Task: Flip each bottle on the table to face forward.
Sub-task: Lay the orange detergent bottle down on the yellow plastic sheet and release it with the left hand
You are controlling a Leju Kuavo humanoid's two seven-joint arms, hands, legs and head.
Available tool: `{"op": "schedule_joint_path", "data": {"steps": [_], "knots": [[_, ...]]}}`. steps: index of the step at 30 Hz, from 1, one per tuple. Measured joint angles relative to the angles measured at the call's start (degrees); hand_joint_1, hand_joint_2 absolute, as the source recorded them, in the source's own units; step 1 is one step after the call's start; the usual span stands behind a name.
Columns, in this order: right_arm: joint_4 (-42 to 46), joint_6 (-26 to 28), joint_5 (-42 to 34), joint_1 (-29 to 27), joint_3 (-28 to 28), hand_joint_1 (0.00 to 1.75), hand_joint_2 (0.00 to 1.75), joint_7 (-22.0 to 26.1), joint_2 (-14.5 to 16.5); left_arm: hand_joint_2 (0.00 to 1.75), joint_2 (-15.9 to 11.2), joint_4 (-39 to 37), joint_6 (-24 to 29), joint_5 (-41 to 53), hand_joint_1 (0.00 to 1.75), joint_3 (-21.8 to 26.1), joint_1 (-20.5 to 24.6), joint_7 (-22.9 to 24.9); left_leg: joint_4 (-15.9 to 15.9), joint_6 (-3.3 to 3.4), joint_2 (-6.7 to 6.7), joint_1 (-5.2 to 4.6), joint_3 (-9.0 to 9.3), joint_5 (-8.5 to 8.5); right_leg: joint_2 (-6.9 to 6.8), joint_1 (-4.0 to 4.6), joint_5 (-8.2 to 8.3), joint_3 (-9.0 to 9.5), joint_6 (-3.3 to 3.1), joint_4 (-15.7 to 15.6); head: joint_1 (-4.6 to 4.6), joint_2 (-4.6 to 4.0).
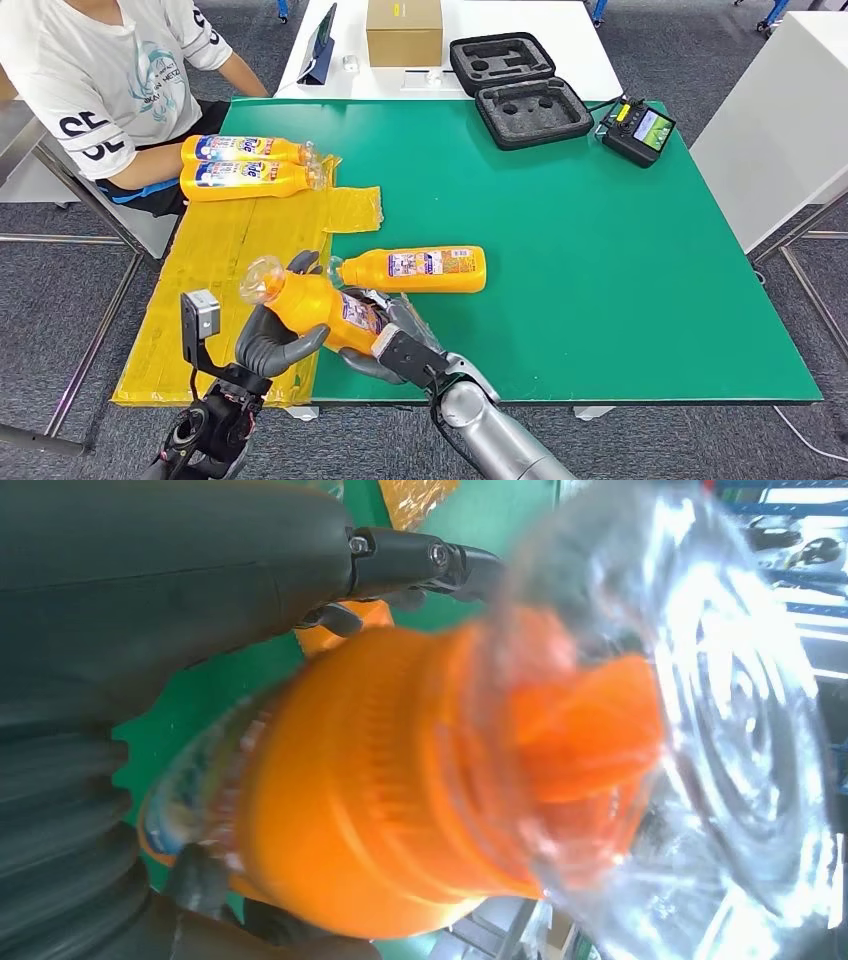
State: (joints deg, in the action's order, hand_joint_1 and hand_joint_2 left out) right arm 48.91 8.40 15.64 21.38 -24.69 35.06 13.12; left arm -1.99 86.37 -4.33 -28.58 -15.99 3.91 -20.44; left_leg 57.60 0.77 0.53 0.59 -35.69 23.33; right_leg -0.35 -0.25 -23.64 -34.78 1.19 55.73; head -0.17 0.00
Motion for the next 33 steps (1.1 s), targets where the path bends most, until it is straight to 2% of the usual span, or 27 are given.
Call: {"op": "schedule_joint_path", "data": {"steps": [4,6,8,10,22,26,27,31,33], "knots": [[-0.4,-0.2,1.6,0.4,-1.3,1.75,1.75,-0.5,0.6,1.75,0.0,-1.4,-0.1,-1.1,0.01,-0.1,1.4,1.0,0.0,0.0,0.0,0.01,0.0,-0.01,0.0,0.0,0.0,0.0,0.0,0.0,-0.01,0.0],[-0.6,-0.3,2.0,0.9,-1.8,1.75,1.75,-0.9,0.8,1.75,0.0,-2.3,-0.1,-1.5,0.75,-0.1,2.0,1.3,0.0,0.0,0.01,0.01,0.0,-0.01,0.01,0.0,0.0,0.0,0.0,0.0,0.0,0.0],[-0.9,-0.3,2.1,1.4,-2.1,1.75,1.75,-1.3,1.1,1.75,0.0,-3.0,-0.1,-2.0,1.61,-0.1,2.3,1.4,0.0,0.0,0.01,0.01,0.0,-0.02,0.0,0.0,0.0,0.0,0.0,0.0,0.0,0.0],[-1.2,-0.4,2.3,1.8,-2.3,1.75,1.75,-1.6,1.4,1.75,0.0,-3.4,-0.1,-2.3,1.75,-0.1,2.5,1.5,0.0,0.0,0.0,0.0,0.0,-0.02,0.0,0.0,0.0,0.01,0.0,0.0,0.0,0.0],[-3.6,1.3,4.1,3.9,-4.2,1.75,1.75,-2.1,1.8,1.75,-0.3,-4.2,1.0,-4.8,1.75,0.2,2.5,1.0,0.0,0.0,-0.01,0.01,-0.03,-0.02,0.0,0.0,0.0,-0.01,0.0,0.0,0.0,0.0],[-4.4,2.1,5.4,4.4,-4.8,0.02,1.75,-2.8,2.1,1.75,-0.3,-4.2,2.1,-4.8,1.75,0.5,2.5,0.1,0.0,0.01,-0.01,0.01,-0.03,-0.02,0.0,0.0,0.0,-0.01,0.0,0.0,0.01,0.0],[-4.6,2.3,5.9,4.4,-5.0,0.0,1.75,-3.1,2.1,1.75,-0.3,-4.2,2.5,-4.7,1.75,0.6,2.5,-0.3,0.0,0.01,-0.01,0.01,-0.03,-0.02,0.0,0.0,0.0,-0.01,0.0,0.0,0.0,0.0],[-5.0,4.0,7.8,4.4,-5.9,0.0,0.0,-3.9,2.2,1.75,-0.3,-4.1,4.7,-3.5,1.75,1.1,2.5,-1.9,0.0,0.01,-0.01,0.01,-0.03,-0.02,-0.01,0.0,0.0,-0.01,0.0,0.0,0.01,0.0],[-4.9,5.0,7.9,4.4,-6.0,0.0,0.0,-4.0,2.3,1.75,-0.3,-4.0,5.8,-2.7,1.75,1.4,2.5,-2.5,0.0,0.01,0.0,0.01,-0.03,-0.02,0.0,0.0,0.0,-0.02,0.0,0.0,0.0,0.0]]}}
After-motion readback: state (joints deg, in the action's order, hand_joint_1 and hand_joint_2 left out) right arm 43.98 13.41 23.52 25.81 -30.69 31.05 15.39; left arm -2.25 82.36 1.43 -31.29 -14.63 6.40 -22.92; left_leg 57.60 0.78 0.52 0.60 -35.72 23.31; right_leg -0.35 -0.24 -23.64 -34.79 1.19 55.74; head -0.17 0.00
